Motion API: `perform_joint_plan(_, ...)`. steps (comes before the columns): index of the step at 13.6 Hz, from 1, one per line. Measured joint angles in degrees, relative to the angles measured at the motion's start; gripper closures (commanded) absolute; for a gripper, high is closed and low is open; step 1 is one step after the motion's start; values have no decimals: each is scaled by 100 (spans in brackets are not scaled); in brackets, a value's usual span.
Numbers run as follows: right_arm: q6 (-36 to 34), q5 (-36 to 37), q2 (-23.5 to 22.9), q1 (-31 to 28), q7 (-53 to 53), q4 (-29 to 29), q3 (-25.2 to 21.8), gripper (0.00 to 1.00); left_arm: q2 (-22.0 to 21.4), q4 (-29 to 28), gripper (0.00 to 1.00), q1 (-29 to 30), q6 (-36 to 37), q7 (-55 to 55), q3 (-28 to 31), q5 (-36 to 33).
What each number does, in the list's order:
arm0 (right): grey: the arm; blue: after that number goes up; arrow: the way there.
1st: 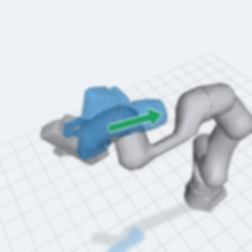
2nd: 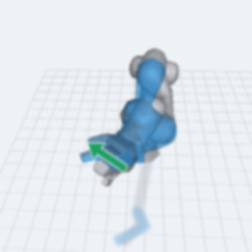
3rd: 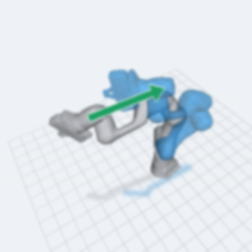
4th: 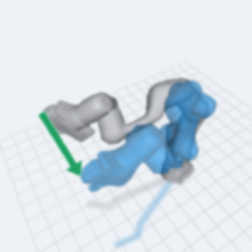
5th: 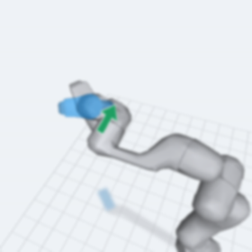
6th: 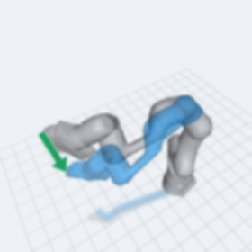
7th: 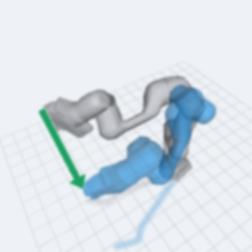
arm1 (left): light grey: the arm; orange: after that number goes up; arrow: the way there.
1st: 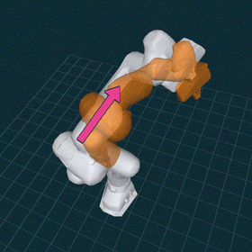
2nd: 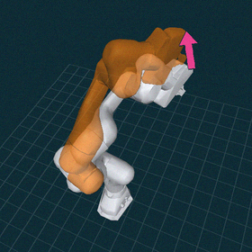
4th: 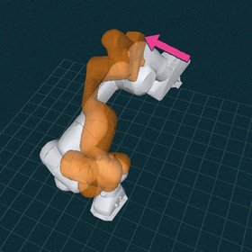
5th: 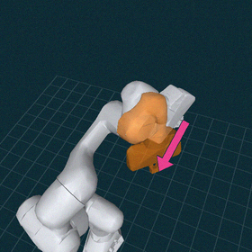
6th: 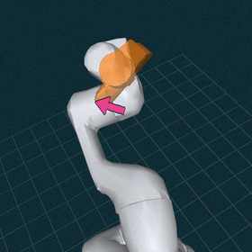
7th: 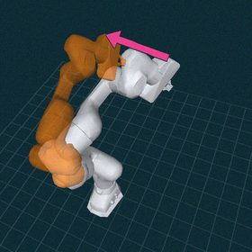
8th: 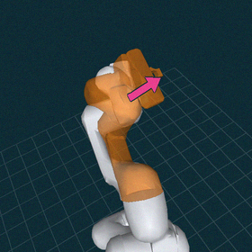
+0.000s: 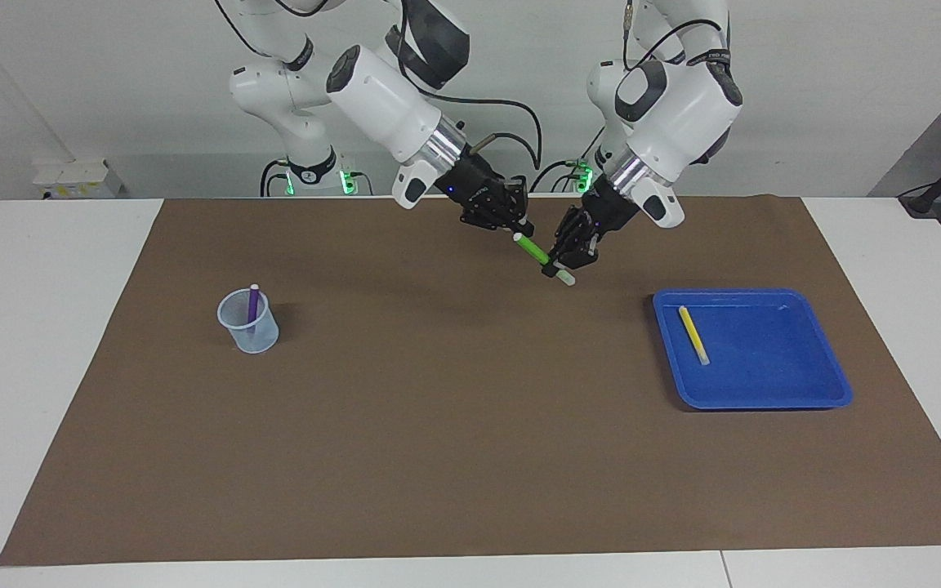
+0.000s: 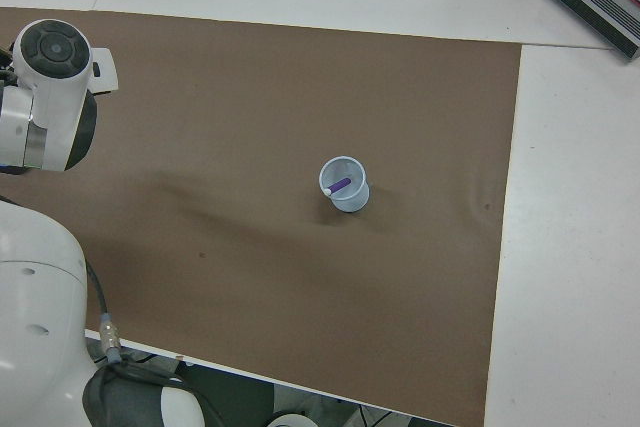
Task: Right arm passes pens to left for tray arrangement
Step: 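Grasp the green pen with the left gripper and open the right gripper, then place the green pen in the tray with the left gripper while the right gripper returns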
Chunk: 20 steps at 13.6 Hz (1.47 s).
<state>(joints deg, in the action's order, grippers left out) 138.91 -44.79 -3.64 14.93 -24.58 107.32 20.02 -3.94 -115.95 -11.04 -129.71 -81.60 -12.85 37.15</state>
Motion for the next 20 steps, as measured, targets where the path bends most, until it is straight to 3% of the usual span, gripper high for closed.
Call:
perform_joint_plan(1, -16, -1, 0, 4, -1, 3, 3, 100, 0, 0, 100, 0, 44, -6, 4, 0)
perform_joint_plan(3, -101, -3, 2, 3, -5, 5, 5, 21, 0, 1, 100, 1, 172, -6, 19, 0)
perform_joint_plan(4, -123, -17, 5, 1, -7, 3, 5, 0, 2, 0, 100, 0, 211, -6, 18, 0)
perform_joint_plan(10, -384, 53, 43, -128, 10, -19, -74, 0, -50, 11, 100, 7, 658, 667, 48, -1)
perform_joint_plan(14, -1537, 1333, 142, -615, 383, -118, -106, 0, -142, 11, 100, 284, 1366, 1952, 157, -7)
perform_joint_plan(20, -3058, 3554, 309, -1528, 3238, -45, -121, 0, -239, 20, 100, 998, 2447, 4436, 190, -875)
